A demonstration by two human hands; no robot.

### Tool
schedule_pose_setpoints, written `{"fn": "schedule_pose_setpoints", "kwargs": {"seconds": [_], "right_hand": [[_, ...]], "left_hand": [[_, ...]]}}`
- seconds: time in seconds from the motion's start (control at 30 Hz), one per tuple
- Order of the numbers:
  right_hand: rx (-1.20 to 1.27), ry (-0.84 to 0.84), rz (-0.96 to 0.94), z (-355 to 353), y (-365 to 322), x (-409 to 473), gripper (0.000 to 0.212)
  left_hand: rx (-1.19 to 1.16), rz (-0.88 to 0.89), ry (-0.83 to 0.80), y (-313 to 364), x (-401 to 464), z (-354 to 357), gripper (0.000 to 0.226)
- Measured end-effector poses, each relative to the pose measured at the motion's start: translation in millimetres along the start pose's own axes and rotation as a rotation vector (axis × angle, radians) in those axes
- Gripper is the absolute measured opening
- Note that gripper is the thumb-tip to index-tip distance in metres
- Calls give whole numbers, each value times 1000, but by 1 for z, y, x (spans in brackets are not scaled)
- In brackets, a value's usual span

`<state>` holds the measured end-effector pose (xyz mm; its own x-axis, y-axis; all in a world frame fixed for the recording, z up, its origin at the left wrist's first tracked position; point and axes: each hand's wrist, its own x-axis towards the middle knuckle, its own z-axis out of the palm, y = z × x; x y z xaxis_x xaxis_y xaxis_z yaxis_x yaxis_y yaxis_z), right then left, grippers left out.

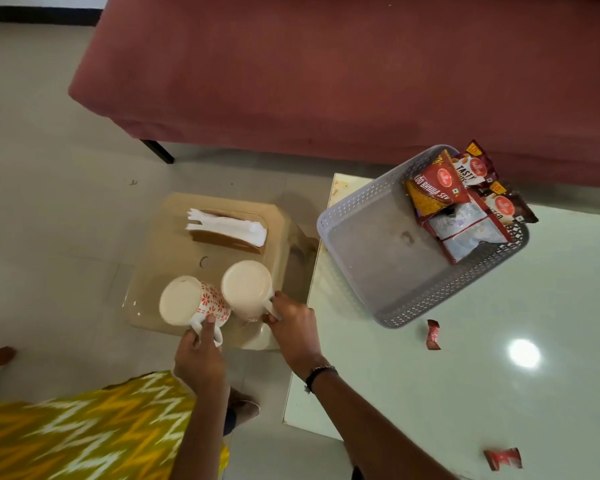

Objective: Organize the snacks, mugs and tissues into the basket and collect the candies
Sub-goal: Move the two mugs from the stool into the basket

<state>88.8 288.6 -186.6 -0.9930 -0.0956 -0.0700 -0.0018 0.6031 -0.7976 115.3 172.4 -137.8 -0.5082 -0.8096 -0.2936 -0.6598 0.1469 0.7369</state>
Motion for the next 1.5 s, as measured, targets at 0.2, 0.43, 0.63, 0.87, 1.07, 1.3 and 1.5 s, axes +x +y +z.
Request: {"fn": "schedule_pose_setpoints", "kwargs": {"seconds": [0.2,0.43,0.63,0.87,1.07,1.3,1.5], "right_hand": [[94,214,-15,-73,1,-3,13],[-43,499,55,-181,37,16,23],[-78,463,211,-221,103,26,25],[-69,409,247,-223,149,27,19],[-95,401,232,-219,162,28,19],[-93,403,257,-219,170,31,18],[-98,382,250,-216,178,33,18]], "left_hand": [[-113,13,-43,31,-55,23,32],[-279,13,-186,76,-120,90,25],[-301,3,-196,95,-173,156,26],[-189,-19,-108,80,-189,204,27],[-181,-31,-109,61,-187,224,32],[-158,34,-121,55,-194,234,27],[-103,-10,-84,45,-189,237,28]]}}
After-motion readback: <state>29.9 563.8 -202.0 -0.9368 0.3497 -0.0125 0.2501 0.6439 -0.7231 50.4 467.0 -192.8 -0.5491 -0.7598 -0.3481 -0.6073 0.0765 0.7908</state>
